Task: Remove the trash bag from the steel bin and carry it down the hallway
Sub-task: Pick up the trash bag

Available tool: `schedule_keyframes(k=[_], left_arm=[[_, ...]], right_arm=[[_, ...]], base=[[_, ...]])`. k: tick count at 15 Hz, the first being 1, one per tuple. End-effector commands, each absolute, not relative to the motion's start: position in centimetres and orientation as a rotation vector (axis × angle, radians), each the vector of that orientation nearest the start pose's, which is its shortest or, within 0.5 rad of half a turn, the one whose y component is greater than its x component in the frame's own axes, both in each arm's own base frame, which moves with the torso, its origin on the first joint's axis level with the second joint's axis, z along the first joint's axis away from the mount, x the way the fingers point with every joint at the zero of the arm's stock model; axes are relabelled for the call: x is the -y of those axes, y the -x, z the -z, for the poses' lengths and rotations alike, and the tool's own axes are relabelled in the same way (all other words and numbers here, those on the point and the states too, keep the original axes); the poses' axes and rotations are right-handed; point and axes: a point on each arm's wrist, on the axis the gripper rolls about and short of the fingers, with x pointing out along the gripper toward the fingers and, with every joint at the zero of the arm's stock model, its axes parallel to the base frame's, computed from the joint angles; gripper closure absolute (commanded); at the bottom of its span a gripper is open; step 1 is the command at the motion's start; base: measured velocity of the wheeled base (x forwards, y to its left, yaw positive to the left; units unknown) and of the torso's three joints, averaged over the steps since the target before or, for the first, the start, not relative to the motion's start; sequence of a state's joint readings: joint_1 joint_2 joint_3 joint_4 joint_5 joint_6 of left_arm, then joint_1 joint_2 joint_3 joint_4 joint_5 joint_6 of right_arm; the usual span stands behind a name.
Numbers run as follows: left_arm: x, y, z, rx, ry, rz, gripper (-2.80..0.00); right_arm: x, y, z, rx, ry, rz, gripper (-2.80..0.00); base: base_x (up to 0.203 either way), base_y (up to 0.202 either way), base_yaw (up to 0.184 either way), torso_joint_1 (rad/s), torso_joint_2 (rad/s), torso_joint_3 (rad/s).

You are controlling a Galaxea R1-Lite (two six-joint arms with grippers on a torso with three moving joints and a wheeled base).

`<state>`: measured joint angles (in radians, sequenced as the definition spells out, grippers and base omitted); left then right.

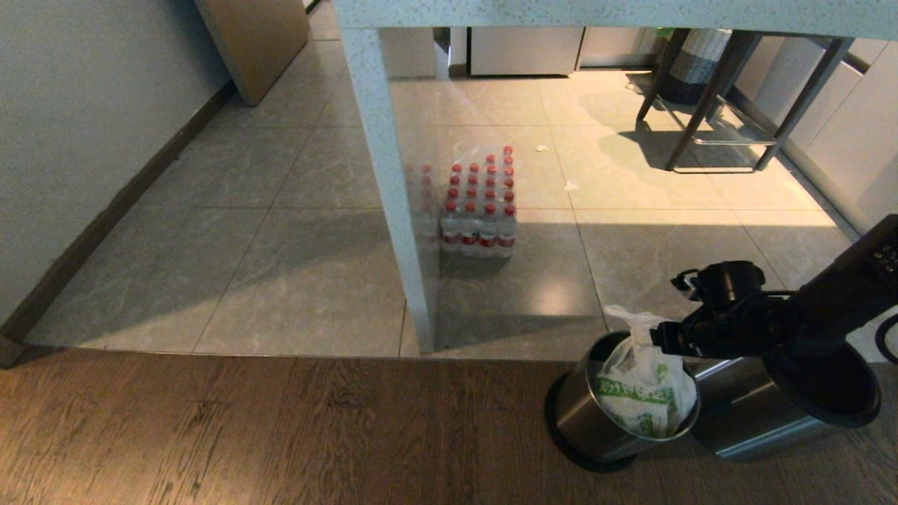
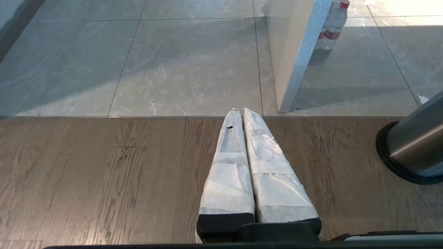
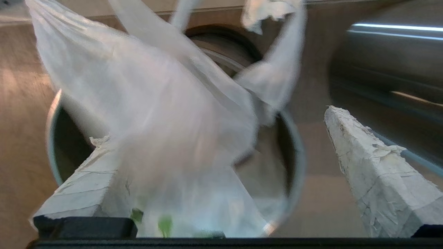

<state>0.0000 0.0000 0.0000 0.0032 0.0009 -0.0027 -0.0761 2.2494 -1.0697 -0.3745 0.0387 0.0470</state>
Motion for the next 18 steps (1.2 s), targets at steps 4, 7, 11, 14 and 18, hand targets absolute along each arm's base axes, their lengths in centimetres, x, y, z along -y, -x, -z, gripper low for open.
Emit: schedule_keyframes(k=[4, 7, 11, 14, 18], left_arm=[[0.0, 2.3, -7.5, -0.003, 0.003, -0.002, 0.00], [0.0, 2.3, -7.5, -0.003, 0.003, -0.002, 0.00], [0.0, 2.3, -7.5, -0.003, 0.003, -0.002, 0.00], [0.0, 2.3, -7.5, -0.003, 0.003, -0.002, 0.00], [0.0, 2.3, -7.5, -0.003, 0.003, -0.002, 0.00]], right_arm=[[4.2, -41.4, -0.4, -0.783, -0.176, 0.042, -2.80], [4.3, -42.1, 0.4, -0.778, -0.199, 0.046, -2.80], [4.1, -43.1, 0.5, -0.750, -0.295, 0.033, -2.80], [3.9, -43.3, -0.1, -0.743, -0.353, -0.006, -2.80], [3.5, -43.1, -1.0, -0.730, -0.351, -0.015, -2.80]], base=[[0.000, 0.000, 0.000, 0.000, 0.00, 0.000], [0.000, 0.000, 0.000, 0.000, 0.00, 0.000], [0.000, 0.000, 0.000, 0.000, 0.00, 0.000], [0.000, 0.000, 0.000, 0.000, 0.00, 0.000], [0.000, 0.000, 0.000, 0.000, 0.00, 0.000]])
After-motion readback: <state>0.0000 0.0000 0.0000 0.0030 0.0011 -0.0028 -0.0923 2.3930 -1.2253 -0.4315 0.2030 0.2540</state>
